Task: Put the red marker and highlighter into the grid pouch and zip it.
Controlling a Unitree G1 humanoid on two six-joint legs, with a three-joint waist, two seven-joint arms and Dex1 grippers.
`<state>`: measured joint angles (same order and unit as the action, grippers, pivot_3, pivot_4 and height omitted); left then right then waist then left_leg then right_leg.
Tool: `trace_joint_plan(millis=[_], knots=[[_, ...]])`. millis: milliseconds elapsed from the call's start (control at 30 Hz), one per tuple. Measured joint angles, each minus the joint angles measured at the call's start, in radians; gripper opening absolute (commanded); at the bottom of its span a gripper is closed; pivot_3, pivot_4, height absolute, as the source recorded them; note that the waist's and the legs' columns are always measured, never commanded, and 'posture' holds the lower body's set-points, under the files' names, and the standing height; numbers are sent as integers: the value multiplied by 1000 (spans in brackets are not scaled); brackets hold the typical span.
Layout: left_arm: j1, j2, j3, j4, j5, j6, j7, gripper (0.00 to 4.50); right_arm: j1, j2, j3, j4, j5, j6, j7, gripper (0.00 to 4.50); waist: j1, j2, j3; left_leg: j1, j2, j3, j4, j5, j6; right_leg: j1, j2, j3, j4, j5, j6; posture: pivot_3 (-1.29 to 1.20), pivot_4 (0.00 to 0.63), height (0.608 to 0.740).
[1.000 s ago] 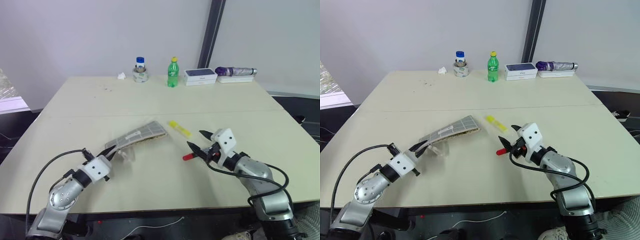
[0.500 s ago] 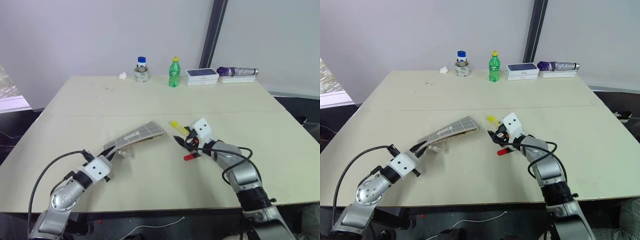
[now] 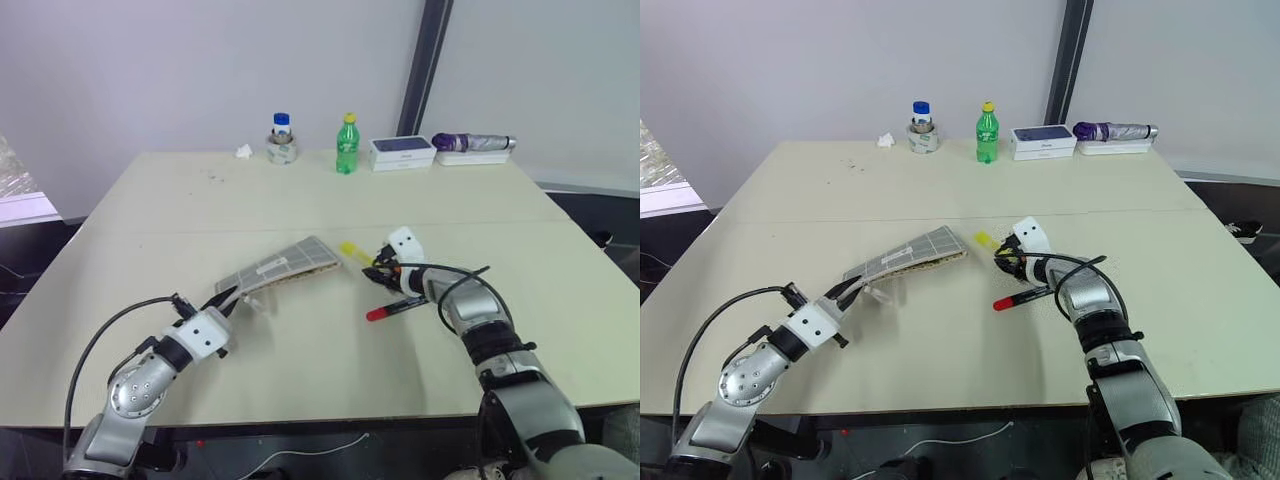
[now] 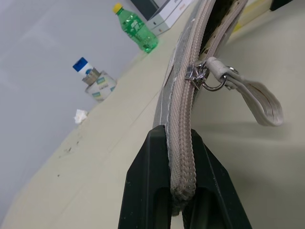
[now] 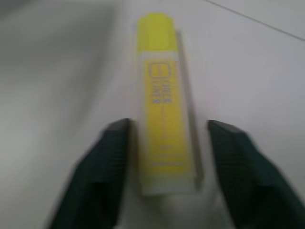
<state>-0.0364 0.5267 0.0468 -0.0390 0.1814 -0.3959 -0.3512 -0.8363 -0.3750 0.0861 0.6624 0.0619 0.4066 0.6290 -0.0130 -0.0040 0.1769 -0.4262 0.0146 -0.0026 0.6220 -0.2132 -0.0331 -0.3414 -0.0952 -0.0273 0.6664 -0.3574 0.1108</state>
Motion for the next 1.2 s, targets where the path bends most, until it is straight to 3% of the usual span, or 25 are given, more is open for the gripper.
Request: trace_joint_plan(millis=[200, 400, 567, 933, 1200], knots=[[-1, -9, -5, -1, 5, 2, 0, 0, 7, -18, -54, -27, 31, -10, 16, 907, 2, 1, 0, -1, 0, 0, 0, 0, 0, -1, 0, 0, 0, 0, 0, 0, 150, 740], [-9, -12, -23, 0, 6, 14, -1, 0, 221, -112, -164, -491, 268, -3, 243, 907, 3, 1, 0, -1, 0, 0, -1, 0, 0, 0, 0, -1, -2, 0, 0, 0, 150, 740], [-27, -8, -29, 32, 6, 13, -3, 0, 450, -255, -104, -780, 344, 27, 433, 907, 1, 1, 0, 0, 0, -1, 0, 0, 0, 1, 0, -1, -1, 0, 0, 0, 150, 740], [-60, 16, -53, 75, 6, -29, -36, 0, 401, -228, 18, -641, 127, -152, 317, 907, 6, 0, 1, 0, 0, -1, 1, 0, 0, 1, 0, -1, -1, 0, 0, 0, 150, 740], [-61, 31, -71, 64, 27, -39, -41, 0, 371, -203, 25, -625, 133, -156, 358, 907, 3, 0, 1, 0, 0, -1, 0, 0, 0, 1, 0, -1, -1, 0, 0, 0, 150, 740]])
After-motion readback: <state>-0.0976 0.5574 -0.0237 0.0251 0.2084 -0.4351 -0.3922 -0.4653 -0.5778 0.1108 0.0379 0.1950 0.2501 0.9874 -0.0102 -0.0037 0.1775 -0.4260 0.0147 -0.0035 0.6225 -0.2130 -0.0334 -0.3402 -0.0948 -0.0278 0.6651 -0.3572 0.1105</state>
